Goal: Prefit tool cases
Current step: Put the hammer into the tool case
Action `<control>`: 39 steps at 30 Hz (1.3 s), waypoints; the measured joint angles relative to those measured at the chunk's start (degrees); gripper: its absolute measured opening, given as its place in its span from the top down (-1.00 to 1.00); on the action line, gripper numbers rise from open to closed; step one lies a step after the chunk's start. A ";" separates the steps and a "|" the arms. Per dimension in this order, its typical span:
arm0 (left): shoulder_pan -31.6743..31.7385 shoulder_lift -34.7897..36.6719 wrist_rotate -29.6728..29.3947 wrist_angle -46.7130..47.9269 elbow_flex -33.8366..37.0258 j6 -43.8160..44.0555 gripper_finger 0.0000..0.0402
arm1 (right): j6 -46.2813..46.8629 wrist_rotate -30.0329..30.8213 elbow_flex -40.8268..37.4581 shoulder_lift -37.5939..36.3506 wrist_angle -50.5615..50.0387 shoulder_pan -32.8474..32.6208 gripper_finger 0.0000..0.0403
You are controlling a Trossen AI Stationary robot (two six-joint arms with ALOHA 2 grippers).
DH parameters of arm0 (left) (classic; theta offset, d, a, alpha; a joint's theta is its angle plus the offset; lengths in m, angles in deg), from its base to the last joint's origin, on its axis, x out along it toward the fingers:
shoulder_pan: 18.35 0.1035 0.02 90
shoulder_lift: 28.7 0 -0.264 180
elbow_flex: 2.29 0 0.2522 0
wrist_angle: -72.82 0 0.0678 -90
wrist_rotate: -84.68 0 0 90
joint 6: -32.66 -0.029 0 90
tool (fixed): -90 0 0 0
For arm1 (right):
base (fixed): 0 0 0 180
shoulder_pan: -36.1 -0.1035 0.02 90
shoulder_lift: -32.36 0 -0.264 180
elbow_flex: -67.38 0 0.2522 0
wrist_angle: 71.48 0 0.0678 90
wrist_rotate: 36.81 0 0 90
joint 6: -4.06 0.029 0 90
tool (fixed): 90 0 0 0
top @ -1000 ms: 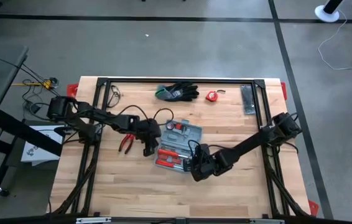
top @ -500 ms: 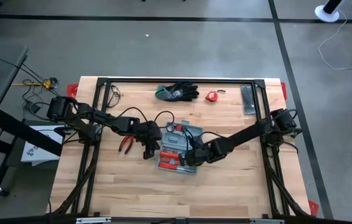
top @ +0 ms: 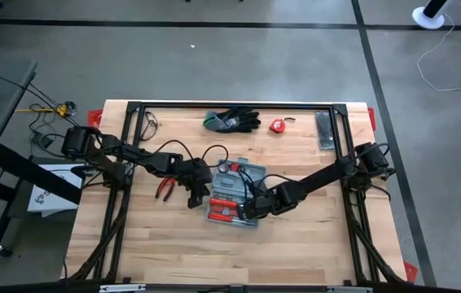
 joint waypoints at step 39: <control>-5.20 -15.56 5.43 -9.14 -9.56 -1.97 1.00 | -2.87 -1.79 0.00 1.70 -0.66 -0.05 1.00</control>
